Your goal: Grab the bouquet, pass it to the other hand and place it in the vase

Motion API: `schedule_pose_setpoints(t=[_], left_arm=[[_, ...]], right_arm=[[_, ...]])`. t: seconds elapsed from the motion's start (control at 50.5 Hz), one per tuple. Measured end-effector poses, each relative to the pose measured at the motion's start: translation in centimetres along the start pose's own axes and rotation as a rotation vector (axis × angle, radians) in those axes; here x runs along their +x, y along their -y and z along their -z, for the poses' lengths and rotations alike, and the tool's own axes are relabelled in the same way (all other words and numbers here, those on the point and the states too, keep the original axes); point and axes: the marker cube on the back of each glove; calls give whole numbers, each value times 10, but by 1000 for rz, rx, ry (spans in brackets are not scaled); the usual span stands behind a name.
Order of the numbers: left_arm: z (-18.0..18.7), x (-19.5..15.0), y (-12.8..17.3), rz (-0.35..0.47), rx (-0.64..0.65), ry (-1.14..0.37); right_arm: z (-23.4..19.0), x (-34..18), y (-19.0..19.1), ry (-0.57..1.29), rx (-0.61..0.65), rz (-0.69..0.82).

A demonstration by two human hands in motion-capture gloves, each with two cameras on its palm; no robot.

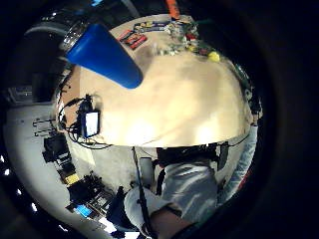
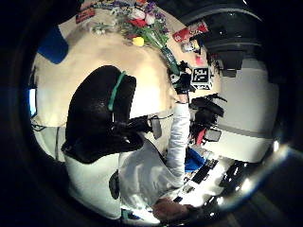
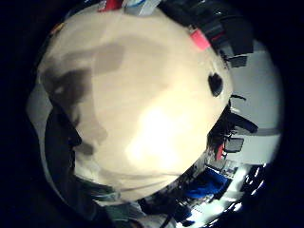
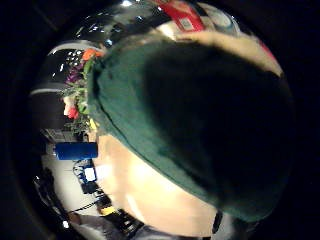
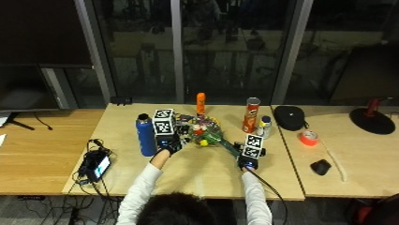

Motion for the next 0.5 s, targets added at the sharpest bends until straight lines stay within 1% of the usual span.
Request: schedule_pose_setpoints(t=[0.059,0.119,0.218,0.297,0.337,0.416,0.436,0.495], left_arm=[[2,-1,-2,-2,-1,-7],[6,-3,-4,4,-5,-14],[13,-7,-8,5,-7,-34],[18,-11,-8,13,-14,-53],[22,-12,-8,11,-14,-62],[29,-13,-8,6,-1,-80],[31,-13,-8,7,0,-84],[36,-14,-5,4,5,-100]], right_arm=[[2,-2,1,27,39,10],[2,0,1,60,48,-12],[5,-3,4,181,88,-32],[12,-8,0,285,57,-83],[19,-12,1,339,70,-87],[39,-17,8,405,153,-84],[46,-20,7,436,157,-76],[68,-36,-1,583,106,-38]])
